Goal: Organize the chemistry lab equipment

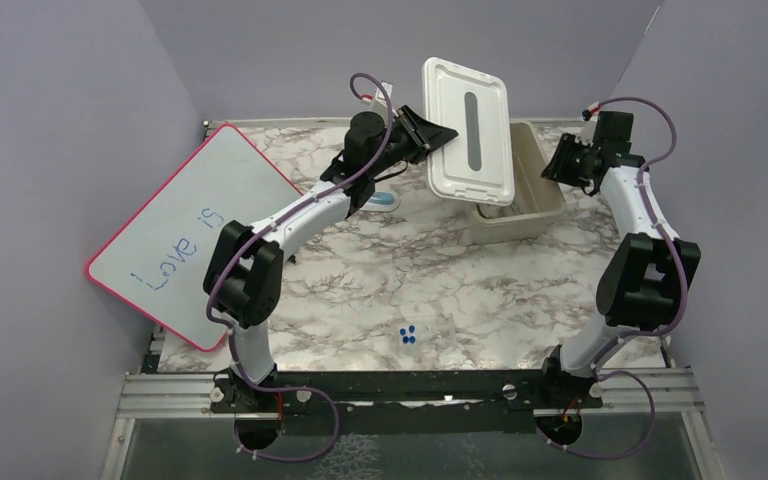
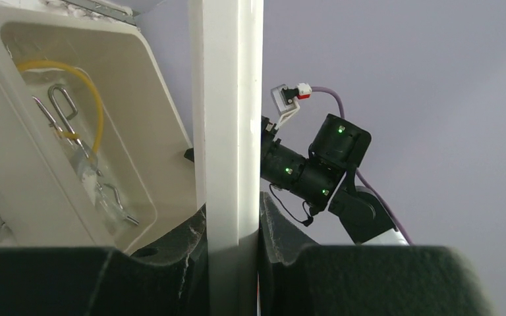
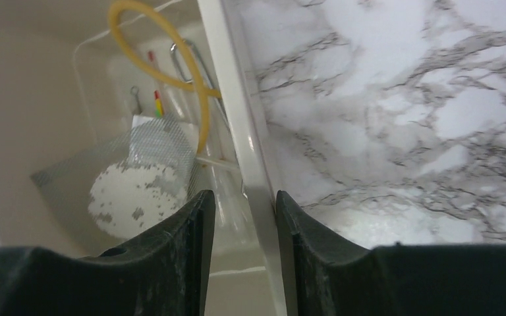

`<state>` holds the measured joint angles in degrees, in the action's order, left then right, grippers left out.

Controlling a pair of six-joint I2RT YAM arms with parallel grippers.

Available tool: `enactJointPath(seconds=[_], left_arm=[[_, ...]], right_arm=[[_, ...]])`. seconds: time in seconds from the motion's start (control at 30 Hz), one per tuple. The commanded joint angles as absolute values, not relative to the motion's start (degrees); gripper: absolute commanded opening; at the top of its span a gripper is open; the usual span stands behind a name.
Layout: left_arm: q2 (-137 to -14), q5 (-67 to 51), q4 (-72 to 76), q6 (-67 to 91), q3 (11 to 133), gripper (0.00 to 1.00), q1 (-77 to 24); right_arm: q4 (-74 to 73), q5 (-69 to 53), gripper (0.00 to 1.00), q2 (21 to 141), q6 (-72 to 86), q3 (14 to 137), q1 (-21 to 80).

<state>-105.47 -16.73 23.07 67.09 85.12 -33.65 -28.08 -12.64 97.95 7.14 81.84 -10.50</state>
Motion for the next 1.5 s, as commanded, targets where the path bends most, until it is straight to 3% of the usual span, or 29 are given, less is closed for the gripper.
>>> enactJointPath(seconds=[0.0,0.1,0.37,1.07,1.33,1.47], left_arm=[[-106.5,-15.7,27.0,68.2,87.6,0.00,-34.5],[-107.5,-15.8,27.0,69.1,87.7,0.00,-34.7],[-110.6,-15.8,27.2,70.8,89.8,0.00,-36.3],[-123.5,-9.5,31.1,77.5,100.1,0.00,-41.0],[-123.8,-6.7,31.0,75.6,97.3,0.00,-41.0],[-124.1,-7.8,31.0,74.5,97.5,0.05,-41.0]], right_arm=[[-30.7,-23.5,0.41,96.0,9.3,80.7,-10.2],[-30.7,-25.1,0.38,94.8,10.6,79.8,-10.3],[-27.6,-12.2,0.54,87.6,17.4,78.2,-10.3],[-25.6,-8.5,0.55,81.2,20.3,73.4,-10.3],[-24.9,-10.9,0.38,83.0,17.7,72.5,-10.2],[-24.8,-12.2,0.37,84.1,15.6,71.9,-10.3]])
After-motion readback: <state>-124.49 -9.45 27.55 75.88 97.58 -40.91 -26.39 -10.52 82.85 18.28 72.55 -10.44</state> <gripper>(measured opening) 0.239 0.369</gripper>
